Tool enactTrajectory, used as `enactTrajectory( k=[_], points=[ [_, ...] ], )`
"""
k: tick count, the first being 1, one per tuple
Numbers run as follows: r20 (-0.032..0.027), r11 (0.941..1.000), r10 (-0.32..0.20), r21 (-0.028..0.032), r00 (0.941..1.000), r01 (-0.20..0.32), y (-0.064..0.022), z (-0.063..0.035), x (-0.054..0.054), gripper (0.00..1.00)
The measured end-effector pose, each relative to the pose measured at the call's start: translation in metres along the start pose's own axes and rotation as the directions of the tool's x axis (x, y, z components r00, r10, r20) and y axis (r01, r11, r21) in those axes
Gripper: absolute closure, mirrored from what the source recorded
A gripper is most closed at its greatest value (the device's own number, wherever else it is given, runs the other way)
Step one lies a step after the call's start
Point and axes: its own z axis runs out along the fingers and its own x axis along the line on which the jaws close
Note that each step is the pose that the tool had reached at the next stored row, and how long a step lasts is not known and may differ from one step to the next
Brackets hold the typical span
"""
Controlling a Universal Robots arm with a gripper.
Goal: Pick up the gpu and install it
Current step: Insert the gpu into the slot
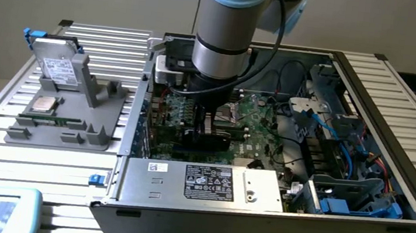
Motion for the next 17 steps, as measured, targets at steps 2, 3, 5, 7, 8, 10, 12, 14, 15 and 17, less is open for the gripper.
enactTrajectory(
  k=[2,3,5,7,8,10,12,14,15,17],
  points=[
    [-0.0004,1.0,0.0,0.0,1.0,0.0,0.0001,-0.0009,0.0,0.54],
    [-0.0004,1.0,0.0,0.0003,1.0,0.0,0.0002,-0.0019,0.0,0.48],
    [-0.0006,1.0,0.0,0.0029,1.0,0.0,0.0005,-0.0047,0.0,0.42],
    [-0.001,0.9999,0.0,0.0121,1.0,0.0,0.0008,-0.0081,0.0,0.36],
    [-0.0016,0.9998,0.0,0.0177,1.0,0.0,0.0009,-0.0098,0.0,0.3],
    [-0.0023,0.9996,0.001,0.0279,1.0,-0.001,0.0013,-0.0133,0.0,0.3],
    [-0.0027,0.9995,0.001,0.0324,1.0,-0.001,0.0021,-0.0183,0.0,0.3],
    [-0.0028,0.9994,0.001,0.0334,1.0,-0.001,0.0039,-0.0254,0.0,0.3],
    [-0.0028,0.9994,0.001,0.0335,1.0,-0.001,0.0052,-0.0293,0.0,0.3],
    [-0.0027,0.9994,0.001,0.034,1.0,-0.001,0.0078,-0.0374,0.0,0.3]
  ],
)
